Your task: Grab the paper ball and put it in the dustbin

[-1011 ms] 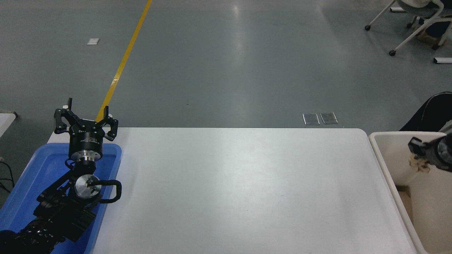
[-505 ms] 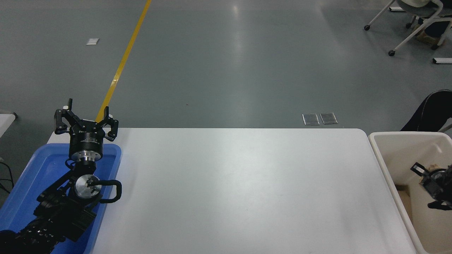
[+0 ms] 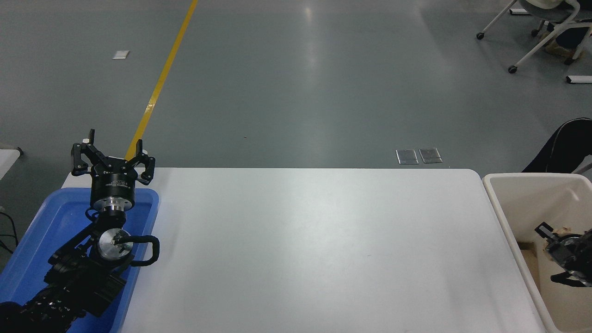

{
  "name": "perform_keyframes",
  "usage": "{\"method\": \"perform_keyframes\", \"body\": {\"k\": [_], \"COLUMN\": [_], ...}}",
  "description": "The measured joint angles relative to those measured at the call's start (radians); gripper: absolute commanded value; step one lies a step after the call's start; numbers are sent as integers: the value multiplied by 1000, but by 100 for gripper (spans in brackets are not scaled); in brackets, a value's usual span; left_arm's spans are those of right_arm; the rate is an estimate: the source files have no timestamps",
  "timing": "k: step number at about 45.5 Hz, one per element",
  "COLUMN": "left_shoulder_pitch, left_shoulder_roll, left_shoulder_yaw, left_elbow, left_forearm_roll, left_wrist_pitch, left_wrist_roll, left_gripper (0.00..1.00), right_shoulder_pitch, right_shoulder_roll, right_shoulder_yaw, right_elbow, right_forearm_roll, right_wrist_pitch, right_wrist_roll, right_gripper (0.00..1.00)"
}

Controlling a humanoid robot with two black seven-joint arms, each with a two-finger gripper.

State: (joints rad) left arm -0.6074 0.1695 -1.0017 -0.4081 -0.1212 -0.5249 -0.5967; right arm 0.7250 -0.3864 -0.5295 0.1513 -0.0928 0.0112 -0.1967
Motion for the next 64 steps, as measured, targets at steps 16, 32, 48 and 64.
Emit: {"method": "perform_keyframes", "body": {"k": [16, 32, 48, 64], "left_shoulder_pitch": [0, 0, 0, 0], "left_shoulder_roll": [0, 0, -1, 0], "left_shoulder_yaw": [0, 0, 0, 0], "left_elbow": [0, 0, 0, 0], "left_forearm_roll": [0, 1, 3, 4], "left_wrist_pitch": [0, -1, -1, -1], "left_wrist_roll": [0, 2, 2, 2], "left_gripper": [99, 99, 99, 99], "right_shoulder_pitch": [154, 536, 878, 1221], "right_shoulder_roll": [-109, -200, -218, -220], "right_shoulder_yaw": [-25, -228, -342, -462], "right_elbow": [230, 604, 956, 1271], "right_forearm_roll": [-8, -7, -10, -11], "right_wrist_pitch": [1, 10, 151, 306], "right_wrist_roll": [1, 6, 9, 10], "right_gripper": [100, 100, 100, 100]}}
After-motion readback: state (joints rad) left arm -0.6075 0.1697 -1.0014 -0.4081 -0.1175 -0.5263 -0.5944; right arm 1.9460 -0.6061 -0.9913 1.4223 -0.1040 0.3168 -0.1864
